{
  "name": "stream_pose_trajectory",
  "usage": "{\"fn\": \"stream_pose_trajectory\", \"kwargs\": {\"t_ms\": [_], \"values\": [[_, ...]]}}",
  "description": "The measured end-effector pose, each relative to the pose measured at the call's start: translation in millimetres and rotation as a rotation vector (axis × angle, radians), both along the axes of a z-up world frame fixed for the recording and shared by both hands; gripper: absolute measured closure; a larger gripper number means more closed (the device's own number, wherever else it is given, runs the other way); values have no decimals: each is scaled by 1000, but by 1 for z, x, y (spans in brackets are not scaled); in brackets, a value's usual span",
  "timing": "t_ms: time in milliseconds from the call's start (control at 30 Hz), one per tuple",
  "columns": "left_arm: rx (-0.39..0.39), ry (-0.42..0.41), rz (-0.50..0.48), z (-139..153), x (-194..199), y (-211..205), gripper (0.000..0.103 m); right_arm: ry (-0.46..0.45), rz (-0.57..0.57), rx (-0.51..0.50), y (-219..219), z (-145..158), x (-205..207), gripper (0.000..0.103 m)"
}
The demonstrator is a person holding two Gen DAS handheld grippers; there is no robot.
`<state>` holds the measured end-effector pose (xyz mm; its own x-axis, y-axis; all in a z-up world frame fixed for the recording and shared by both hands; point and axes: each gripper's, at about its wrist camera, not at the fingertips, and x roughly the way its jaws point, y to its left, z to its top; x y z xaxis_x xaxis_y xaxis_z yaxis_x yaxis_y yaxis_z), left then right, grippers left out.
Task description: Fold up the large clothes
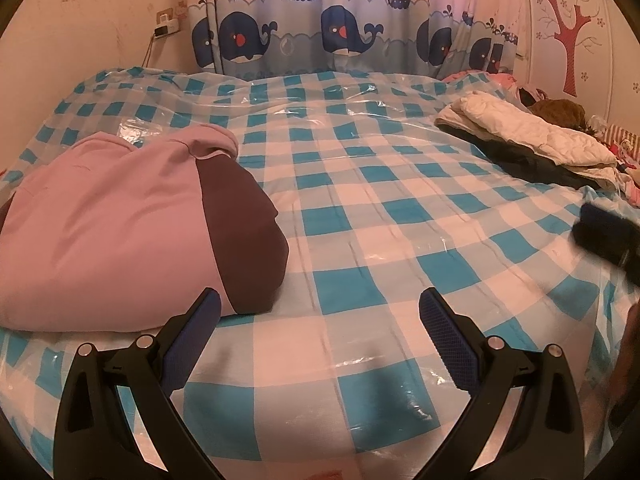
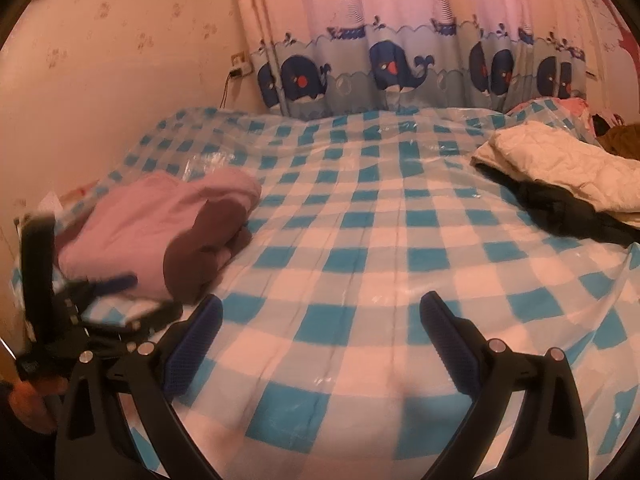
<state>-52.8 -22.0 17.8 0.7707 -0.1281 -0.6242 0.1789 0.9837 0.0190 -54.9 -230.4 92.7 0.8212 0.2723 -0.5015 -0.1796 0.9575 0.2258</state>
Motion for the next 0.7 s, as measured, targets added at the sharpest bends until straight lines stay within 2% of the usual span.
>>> {"fn": "stream_pose_trajectory", "kwargs": {"t_ms": [100, 200, 267, 333, 467, 500, 567, 600, 700], "values": [[-68, 51, 7, -8, 8, 8, 7, -12, -103, 86, -50, 14, 3, 8], [-177, 141, 50, -22, 21, 24, 7, -7, -255, 215, -130, 22, 7, 8], [-234, 174, 88, -29, 25, 32, 7, -8, -345, 235, -181, 26, 8, 8], [-253, 185, 111, -36, 28, 37, 7, 35, -435, 232, -242, 26, 16, 8], [-258, 196, 121, -46, 32, 35, 7, 164, -564, 380, -332, 9, 21, 8], [-234, 189, 109, -47, 32, 30, 7, 177, -546, 381, -337, 8, 20, 8], [-170, 148, 84, -45, 30, 19, 7, 191, -484, 245, -315, 7, 18, 8], [-143, 132, 79, -44, 29, 16, 7, 201, -446, 216, -301, 4, 18, 8], [-31, 128, 64, -44, 29, 1, 7, 249, -336, 214, -255, -12, 16, 8]]}}
